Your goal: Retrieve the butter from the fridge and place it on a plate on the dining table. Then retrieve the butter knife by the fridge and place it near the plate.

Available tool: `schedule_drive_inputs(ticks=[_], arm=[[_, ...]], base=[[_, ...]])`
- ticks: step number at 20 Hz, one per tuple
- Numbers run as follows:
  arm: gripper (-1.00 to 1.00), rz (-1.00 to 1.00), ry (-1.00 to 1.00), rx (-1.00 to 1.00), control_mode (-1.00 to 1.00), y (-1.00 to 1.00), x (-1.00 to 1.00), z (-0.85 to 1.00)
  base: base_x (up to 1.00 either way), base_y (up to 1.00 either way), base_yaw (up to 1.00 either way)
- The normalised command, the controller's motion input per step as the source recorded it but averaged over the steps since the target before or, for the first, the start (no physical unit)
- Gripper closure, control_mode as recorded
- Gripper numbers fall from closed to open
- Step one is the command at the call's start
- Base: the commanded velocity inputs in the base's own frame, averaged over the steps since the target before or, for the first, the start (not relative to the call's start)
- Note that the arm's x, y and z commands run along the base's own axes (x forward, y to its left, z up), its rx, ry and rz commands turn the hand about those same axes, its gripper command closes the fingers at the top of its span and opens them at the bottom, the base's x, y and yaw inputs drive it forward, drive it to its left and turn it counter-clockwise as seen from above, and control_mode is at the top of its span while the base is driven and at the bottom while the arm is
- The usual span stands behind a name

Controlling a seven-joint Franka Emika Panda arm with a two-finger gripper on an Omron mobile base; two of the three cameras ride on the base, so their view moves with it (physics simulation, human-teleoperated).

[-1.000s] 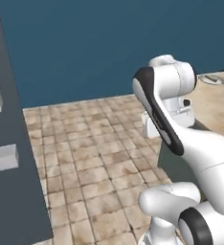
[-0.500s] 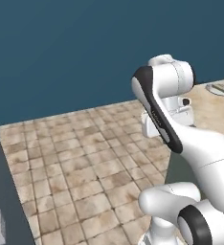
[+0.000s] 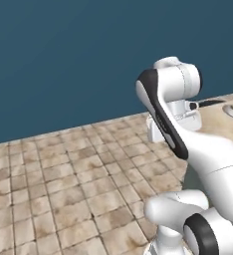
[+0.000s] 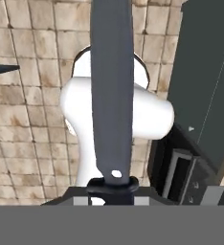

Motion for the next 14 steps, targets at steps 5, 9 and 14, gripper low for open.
schedule_drive_inputs(ticks=[5, 9, 14], arm=[[1.0, 0.0, 0.0, 0.0, 1.0, 0.0, 0.0, 0.0], [1.0, 0.0, 0.0, 0.0, 1.0, 0.0, 0.0, 0.0], [1.0, 0.0, 0.0, 0.0, 1.0, 0.0, 0.0, 0.0]], base=[[1.0, -0.17, 0.0], [1.0, 0.14, -0.1], [0.99, 0.01, -0.17]])
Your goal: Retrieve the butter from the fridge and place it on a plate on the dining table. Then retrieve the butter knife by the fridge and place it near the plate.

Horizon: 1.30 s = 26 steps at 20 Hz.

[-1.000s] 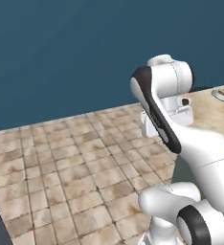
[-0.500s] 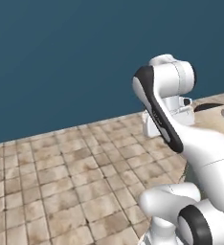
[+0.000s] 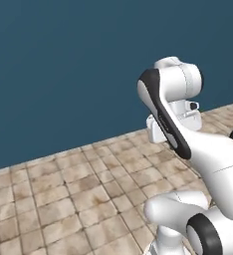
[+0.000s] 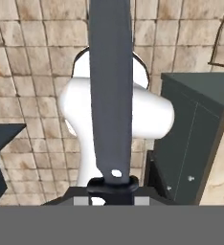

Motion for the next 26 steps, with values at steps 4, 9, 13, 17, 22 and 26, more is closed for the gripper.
schedule_drive_inputs(ticks=[4, 9, 13, 17, 22, 26], arm=[[1.0, 0.0, 0.0, 0.0, 1.0, 0.0, 0.0, 0.0], [1.0, 0.0, 0.0, 0.0, 1.0, 0.0, 0.0, 0.0], [1.0, 0.0, 0.0, 0.0, 1.0, 0.0, 0.0, 0.0], [1.0, 0.0, 0.0, 0.0, 1.0, 0.0, 0.0, 0.0], [1.0, 0.0, 0.0, 0.0, 1.0, 0.0, 0.0, 0.0], [1.0, 0.0, 0.0, 0.0, 1.0, 0.0, 0.0, 0.0]], base=[[0.84, 0.14, -0.46], [0.81, 0.54, -0.53], [0.71, 0.63, -0.62], [0.59, 0.75, -0.75], [0.45, 0.69, -0.82], [0.33, 0.57, -0.87]])
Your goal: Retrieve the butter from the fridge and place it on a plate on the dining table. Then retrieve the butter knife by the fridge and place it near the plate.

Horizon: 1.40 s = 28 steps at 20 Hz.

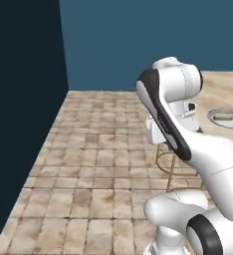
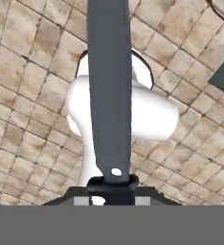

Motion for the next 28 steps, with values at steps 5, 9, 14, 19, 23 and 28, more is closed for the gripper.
schedule_drive_inputs(ticks=[5, 9, 14, 19, 23, 28], arm=[[1.0, 0.0, 0.0, 0.0, 1.0, 0.0, 0.0, 0.0], [1.0, 0.0, 0.0, 0.0, 1.0, 0.0, 0.0, 0.0], [1.0, 0.0, 0.0, 0.0, 1.0, 0.0, 0.0, 0.0], [1.0, 0.0, 0.0, 0.0, 1.0, 0.0, 0.0, 0.0], [1.0, 0.0, 0.0, 0.0, 1.0, 0.0, 0.0, 0.0], [1.0, 0.0, 0.0, 0.0, 1.0, 0.0, 0.0, 0.0]], base=[[0.36, 0.59, -0.86], [0.54, 0.77, -0.79], [0.66, 0.9, -0.7], [0.67, 0.92, -0.69], [0.54, 0.79, -0.76], [0.51, 0.81, -0.76]])
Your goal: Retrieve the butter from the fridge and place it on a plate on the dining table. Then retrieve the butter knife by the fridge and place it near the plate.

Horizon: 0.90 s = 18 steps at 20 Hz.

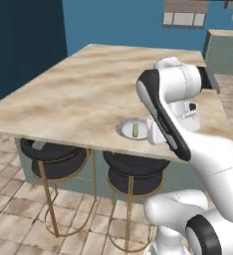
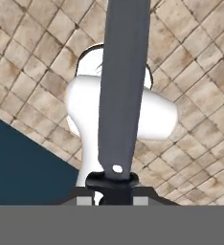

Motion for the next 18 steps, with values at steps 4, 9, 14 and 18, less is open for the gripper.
schedule_drive_inputs(ticks=[4, 9, 14, 18], arm=[[1.0, 0.0, 0.0, 0.0, 1.0, 0.0, 0.0, 0.0], [1.0, 0.0, 0.0, 0.0, 1.0, 0.0, 0.0, 0.0], [1.0, 0.0, 0.0, 0.0, 1.0, 0.0, 0.0, 0.0], [1.0, 0.0, 0.0, 0.0, 1.0, 0.0, 0.0, 0.0]], base=[[0.35, 0.96, -0.62], [0.35, 0.69, -0.5], [0.29, 0.17, -0.45], [0.35, 0.03, -0.4]])
